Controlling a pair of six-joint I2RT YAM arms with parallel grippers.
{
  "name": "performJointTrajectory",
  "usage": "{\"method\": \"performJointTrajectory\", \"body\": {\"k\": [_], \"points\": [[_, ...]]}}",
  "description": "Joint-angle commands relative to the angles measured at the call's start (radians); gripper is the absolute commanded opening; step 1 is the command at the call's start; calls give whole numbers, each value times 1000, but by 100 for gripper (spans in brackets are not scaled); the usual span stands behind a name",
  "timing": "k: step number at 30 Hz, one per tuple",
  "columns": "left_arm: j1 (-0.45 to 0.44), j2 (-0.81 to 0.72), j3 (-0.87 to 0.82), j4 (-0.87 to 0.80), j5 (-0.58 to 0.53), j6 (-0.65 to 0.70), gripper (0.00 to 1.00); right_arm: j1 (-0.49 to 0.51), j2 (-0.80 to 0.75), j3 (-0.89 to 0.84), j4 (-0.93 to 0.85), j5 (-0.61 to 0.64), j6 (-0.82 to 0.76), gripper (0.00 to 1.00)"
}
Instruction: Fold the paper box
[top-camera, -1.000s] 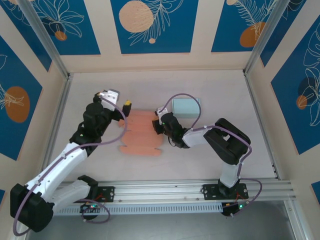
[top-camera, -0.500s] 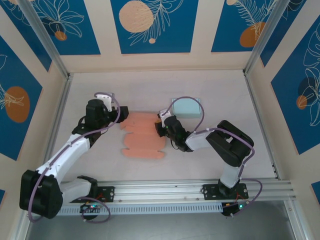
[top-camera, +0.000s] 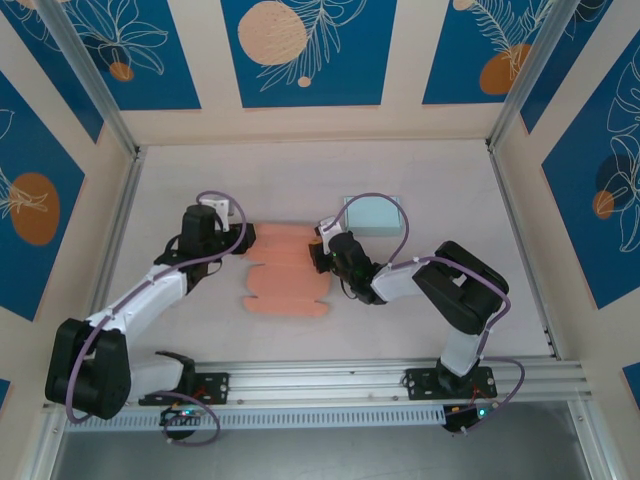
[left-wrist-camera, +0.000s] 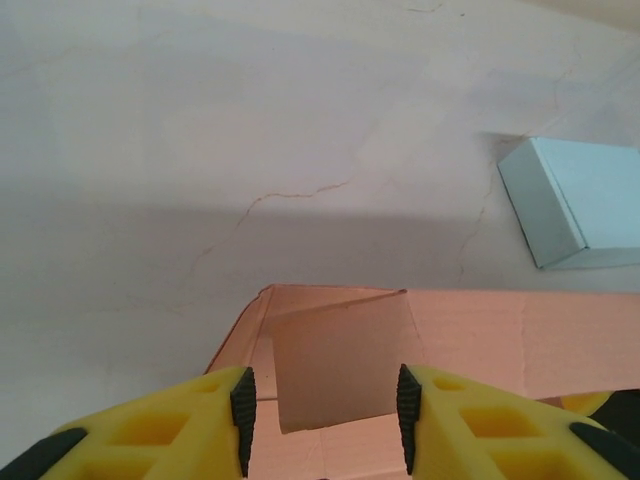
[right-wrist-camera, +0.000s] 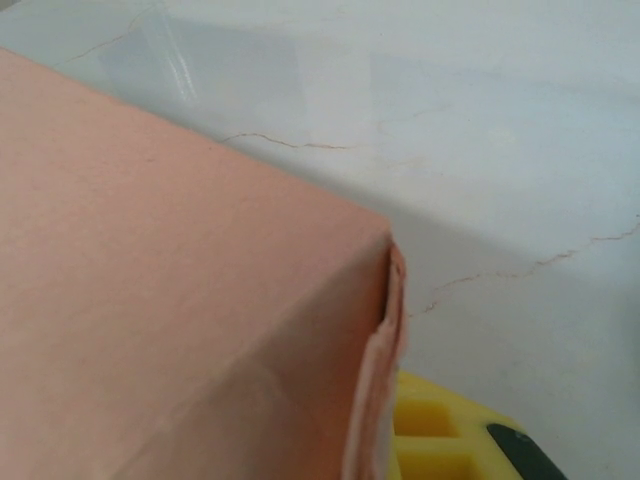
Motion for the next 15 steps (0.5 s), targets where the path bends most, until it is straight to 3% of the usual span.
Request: {"method": "performJointTrajectory", "body": {"k": [1,4,10,15], "points": [[2,26,-15,7,-23,0,35,8,-31,-12,73,14,-8,7],[2,51,-5,9,-19,5,26,7,-35,-14,76,8,1,7],[-24,102,1,56,41,0,25,7,-35,-8,78,-2,10,7],[-49,148,-7,194,110,-60,25,13,-25,-3,87,-11,24,6]]}}
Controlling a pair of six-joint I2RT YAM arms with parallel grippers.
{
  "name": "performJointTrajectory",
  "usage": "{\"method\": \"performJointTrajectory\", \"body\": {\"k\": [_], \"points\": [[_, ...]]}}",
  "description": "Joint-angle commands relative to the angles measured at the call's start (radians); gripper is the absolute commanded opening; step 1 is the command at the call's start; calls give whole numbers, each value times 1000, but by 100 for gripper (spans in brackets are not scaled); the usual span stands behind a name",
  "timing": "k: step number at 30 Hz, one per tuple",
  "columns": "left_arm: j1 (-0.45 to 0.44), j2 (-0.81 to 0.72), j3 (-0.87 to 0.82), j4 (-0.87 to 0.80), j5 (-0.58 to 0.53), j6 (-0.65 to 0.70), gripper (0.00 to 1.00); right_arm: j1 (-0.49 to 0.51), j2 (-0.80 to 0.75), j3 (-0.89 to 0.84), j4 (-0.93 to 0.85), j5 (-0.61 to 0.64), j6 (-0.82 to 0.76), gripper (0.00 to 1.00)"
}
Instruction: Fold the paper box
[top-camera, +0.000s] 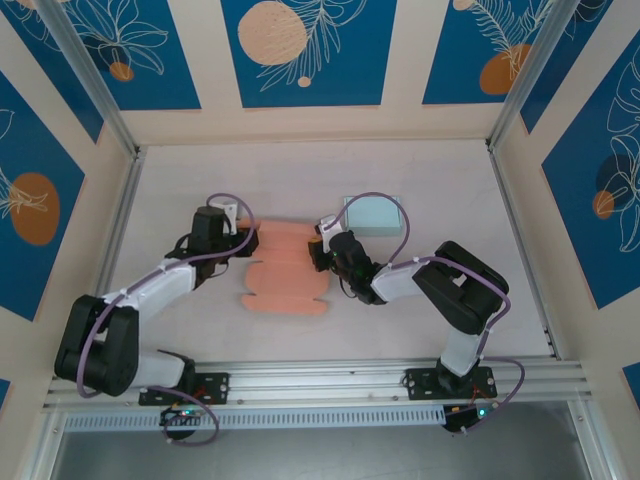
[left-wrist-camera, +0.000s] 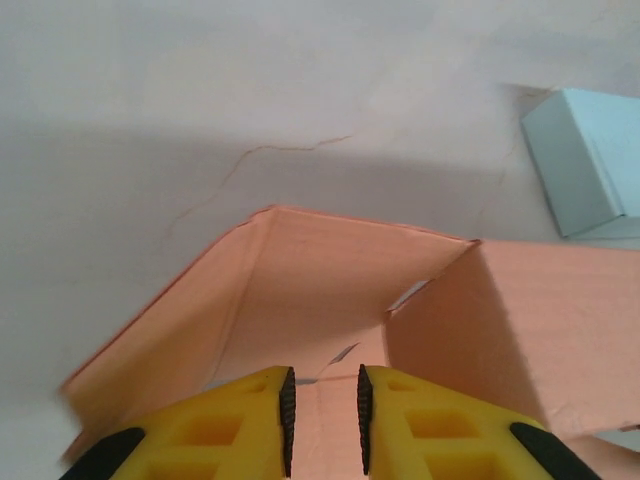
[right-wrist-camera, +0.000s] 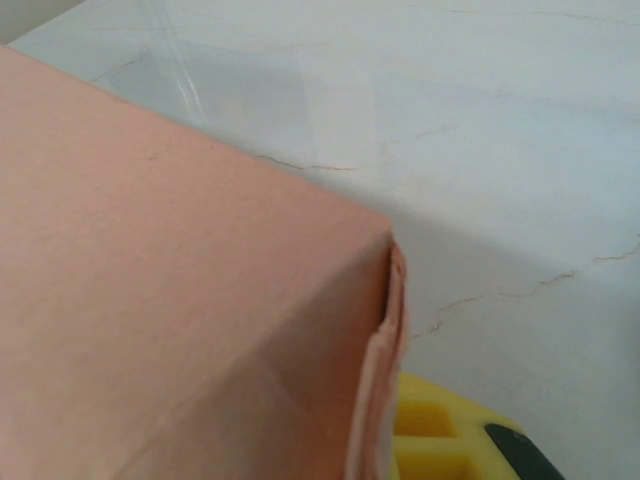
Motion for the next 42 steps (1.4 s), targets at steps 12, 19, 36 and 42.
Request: {"method": "performJointTrajectory", "body": {"k": [12,19,36,42], "points": [[-2,-36,-59,47,-82,-112,35,22,-3,-8,63,17,17,6],[32,-104,-114,-51,-76,-92,49,22,-7,-21,68,17,7,6],[32,-27,-150,42,60,-143,61,26,-13,-28,86,9,8,6],[32,-24,-159,41,48,-162,64,28,-12,-27,87,15,3,6]]}}
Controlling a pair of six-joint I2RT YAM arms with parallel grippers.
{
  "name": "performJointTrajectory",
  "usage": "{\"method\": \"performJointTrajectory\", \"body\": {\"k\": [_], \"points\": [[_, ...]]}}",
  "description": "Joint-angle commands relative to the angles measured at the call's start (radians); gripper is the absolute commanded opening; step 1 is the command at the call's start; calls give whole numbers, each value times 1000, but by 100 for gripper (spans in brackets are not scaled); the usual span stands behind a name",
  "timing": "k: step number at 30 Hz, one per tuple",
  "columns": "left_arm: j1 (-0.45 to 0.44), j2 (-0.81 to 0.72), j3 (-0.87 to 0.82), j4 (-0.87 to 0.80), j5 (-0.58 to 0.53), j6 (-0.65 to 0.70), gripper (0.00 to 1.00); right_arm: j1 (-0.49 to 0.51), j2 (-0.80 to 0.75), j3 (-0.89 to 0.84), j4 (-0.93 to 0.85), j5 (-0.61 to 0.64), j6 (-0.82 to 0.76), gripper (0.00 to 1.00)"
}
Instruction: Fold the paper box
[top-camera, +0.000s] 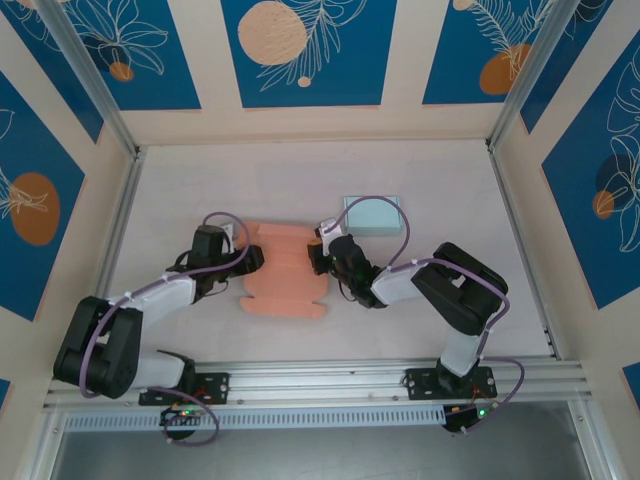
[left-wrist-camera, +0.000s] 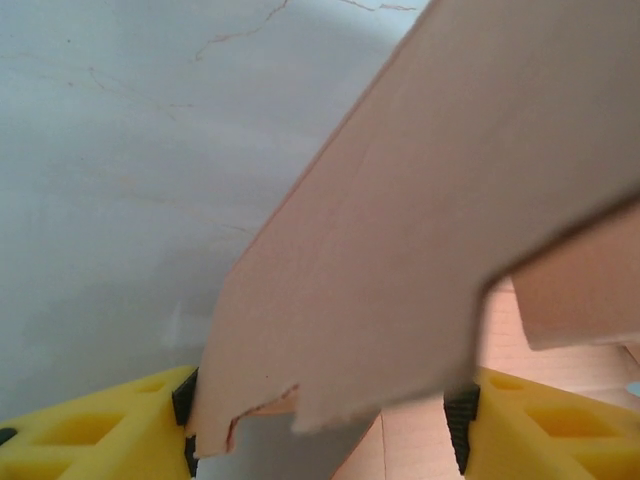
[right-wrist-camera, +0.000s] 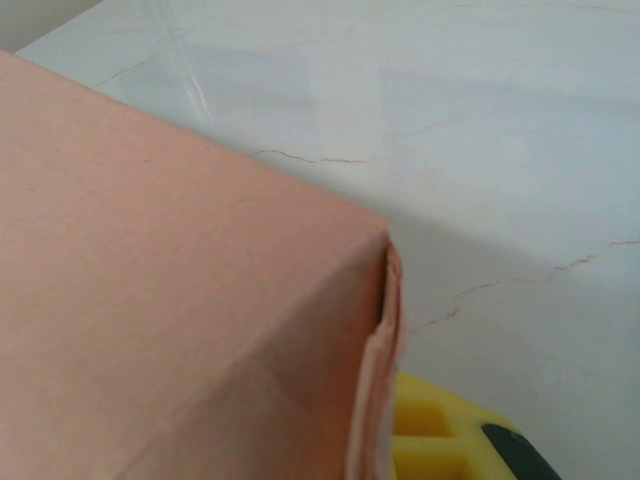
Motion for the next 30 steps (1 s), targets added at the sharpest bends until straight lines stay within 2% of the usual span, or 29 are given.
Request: {"method": "performJointTrajectory", "body": {"k": [1,10,15,26,30], "points": [[9,-10,-14,23,14,-28,65,8,-12,-2,55,4,-16,6],[7,-105,-83,136,84,-129,64,8,4,1,60,10,-21,6],[7,-147,-77,149,39,-80,65,13,12,-1,72,2,-21,6],[-23,-132,-121,395,108,-141,65,24,21,15,58,9,-23,6],[-37,-164,-131,419,107,-122,65,24,31,19,57,6,-25,5]]}}
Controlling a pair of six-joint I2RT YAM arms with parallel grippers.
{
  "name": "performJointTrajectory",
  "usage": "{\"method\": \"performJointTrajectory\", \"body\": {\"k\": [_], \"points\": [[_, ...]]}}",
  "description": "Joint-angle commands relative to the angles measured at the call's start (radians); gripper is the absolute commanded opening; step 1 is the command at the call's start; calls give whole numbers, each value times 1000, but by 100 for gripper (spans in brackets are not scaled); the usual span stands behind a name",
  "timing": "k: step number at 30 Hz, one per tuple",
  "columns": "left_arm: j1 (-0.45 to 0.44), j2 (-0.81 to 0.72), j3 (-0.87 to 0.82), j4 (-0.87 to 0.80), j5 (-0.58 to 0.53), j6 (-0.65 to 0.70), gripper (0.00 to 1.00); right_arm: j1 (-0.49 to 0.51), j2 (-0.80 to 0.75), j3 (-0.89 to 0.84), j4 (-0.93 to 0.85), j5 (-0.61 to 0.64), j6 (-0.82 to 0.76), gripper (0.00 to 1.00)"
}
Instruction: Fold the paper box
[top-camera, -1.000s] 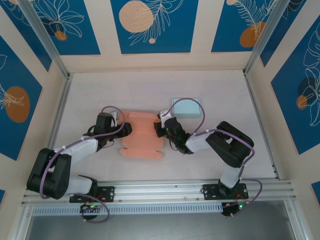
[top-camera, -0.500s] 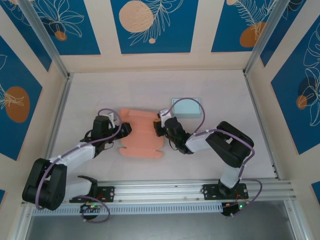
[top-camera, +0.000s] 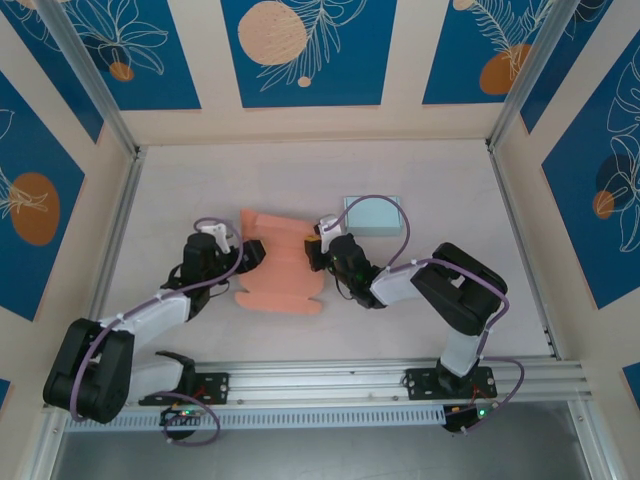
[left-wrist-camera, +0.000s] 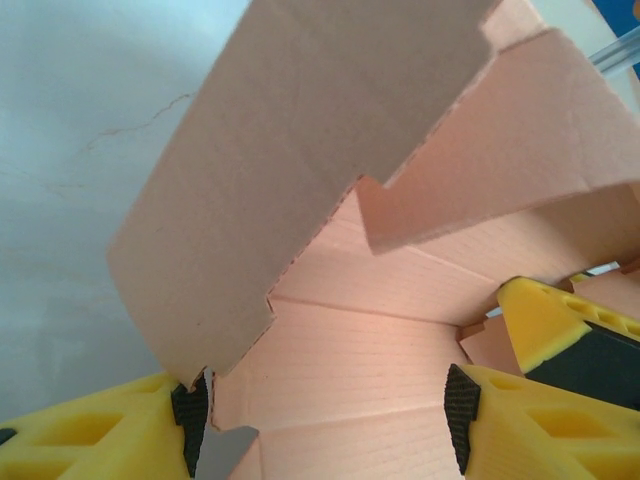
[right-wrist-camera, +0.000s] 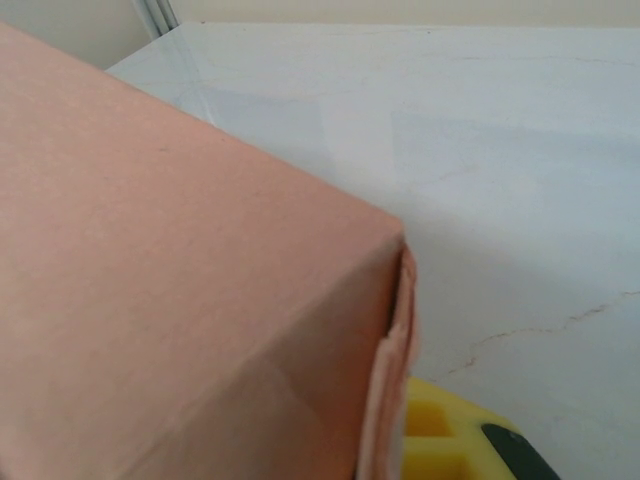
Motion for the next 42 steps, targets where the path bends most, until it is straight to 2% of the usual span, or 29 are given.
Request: {"method": "performJointTrajectory", "body": {"k": [1,8,12,17,20,23,30,33,35,39,42], "points": [[-15,-43,0,134,40,14,65,15,26,16,-21,-1,-28,6],[-19,-104,-7,139,91,125,63,18,40,29,-42,-4,-28,5],[-19,-97,5,125,118,187,58,18,40,36,-53,-12,-18,6],[-19,-73,8,116,131,197,58,17,35,52,-98,6,15,5],[-20,-131,-24,129,105,193,52,10,38,53,-115,10,30,6],[-19,-225,-44,118,99,195,52,-8,30,49,-131,2,55,6],[-19,-480,-87,54,12,202,56,-46,-16,18,-162,-30,68,5],[-19,-542,-97,18,-112,245,56,-50,-60,1,-188,-37,65,5],[-13,-544,-88,-14,-203,275,56,-51,-91,-8,-213,-39,67,5],[22,-448,-40,-48,-283,327,56,-51,-165,-33,-254,-64,62,5],[85,-354,-13,-39,-289,311,55,-49,-233,-55,-285,-75,61,5]]}}
